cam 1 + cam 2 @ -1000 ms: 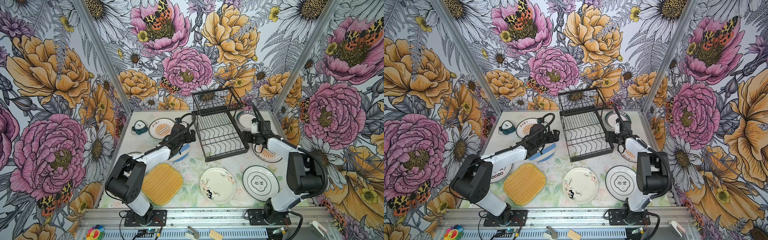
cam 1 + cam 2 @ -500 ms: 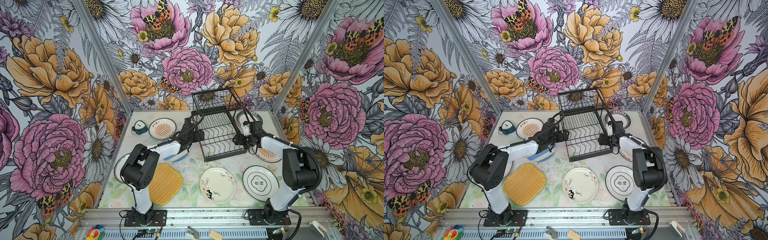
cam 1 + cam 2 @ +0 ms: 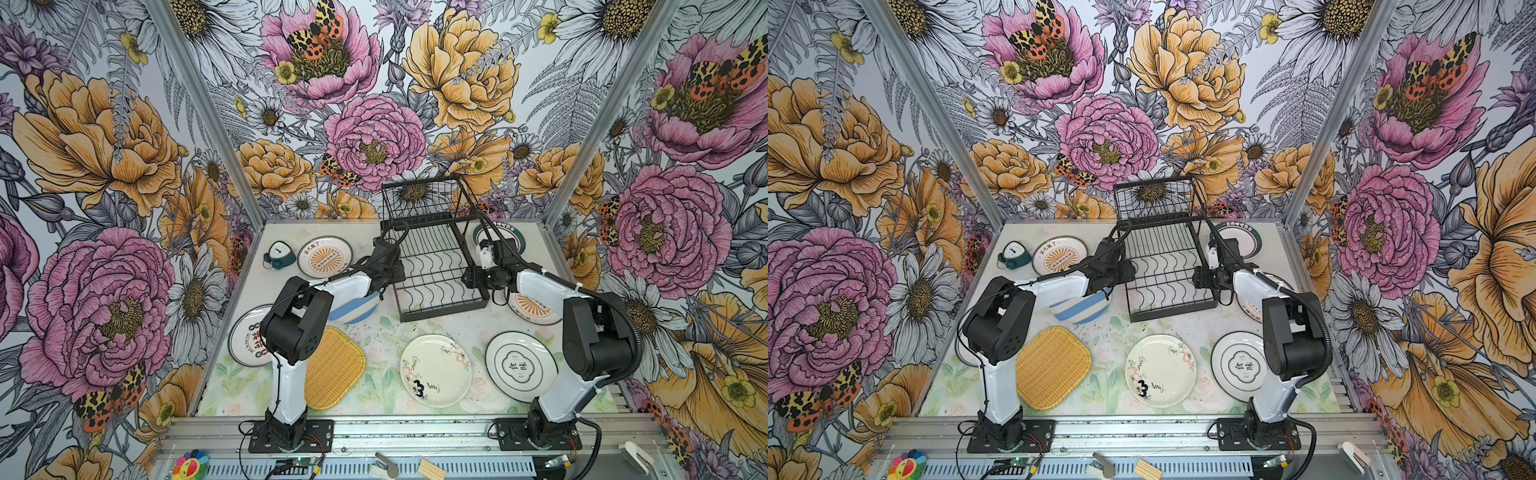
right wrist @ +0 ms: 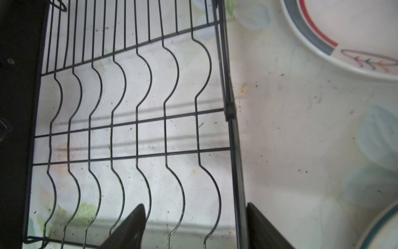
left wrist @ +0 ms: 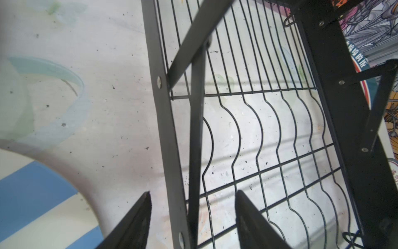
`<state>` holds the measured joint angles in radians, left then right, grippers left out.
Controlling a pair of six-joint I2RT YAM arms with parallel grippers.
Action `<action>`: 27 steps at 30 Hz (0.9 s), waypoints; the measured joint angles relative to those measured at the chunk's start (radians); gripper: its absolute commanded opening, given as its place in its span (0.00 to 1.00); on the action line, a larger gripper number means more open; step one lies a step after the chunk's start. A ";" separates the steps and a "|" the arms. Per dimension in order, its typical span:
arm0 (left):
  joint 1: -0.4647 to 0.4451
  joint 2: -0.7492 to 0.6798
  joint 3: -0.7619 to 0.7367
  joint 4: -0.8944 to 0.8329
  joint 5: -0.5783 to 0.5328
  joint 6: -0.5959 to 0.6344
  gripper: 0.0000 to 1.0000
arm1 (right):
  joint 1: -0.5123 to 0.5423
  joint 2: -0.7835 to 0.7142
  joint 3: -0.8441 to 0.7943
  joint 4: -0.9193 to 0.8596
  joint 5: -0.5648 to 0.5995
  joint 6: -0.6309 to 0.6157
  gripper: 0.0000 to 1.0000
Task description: Load the plates into the dish rack
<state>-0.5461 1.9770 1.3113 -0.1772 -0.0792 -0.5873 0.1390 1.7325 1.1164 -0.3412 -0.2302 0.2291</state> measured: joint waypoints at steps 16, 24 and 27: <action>0.000 0.041 0.011 -0.038 -0.023 -0.030 0.17 | 0.000 0.109 0.058 0.000 0.042 -0.003 0.26; 0.000 0.036 0.014 -0.058 -0.041 -0.009 0.02 | 0.000 0.129 0.063 0.000 0.057 -0.005 0.08; 0.000 0.033 0.011 -0.059 -0.045 -0.008 0.00 | 0.012 0.129 0.063 0.000 0.085 -0.041 0.01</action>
<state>-0.5457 2.0098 1.3220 -0.2359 -0.1238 -0.5953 0.1513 1.8610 1.1797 -0.3412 -0.1455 0.1883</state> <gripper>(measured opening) 0.198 0.078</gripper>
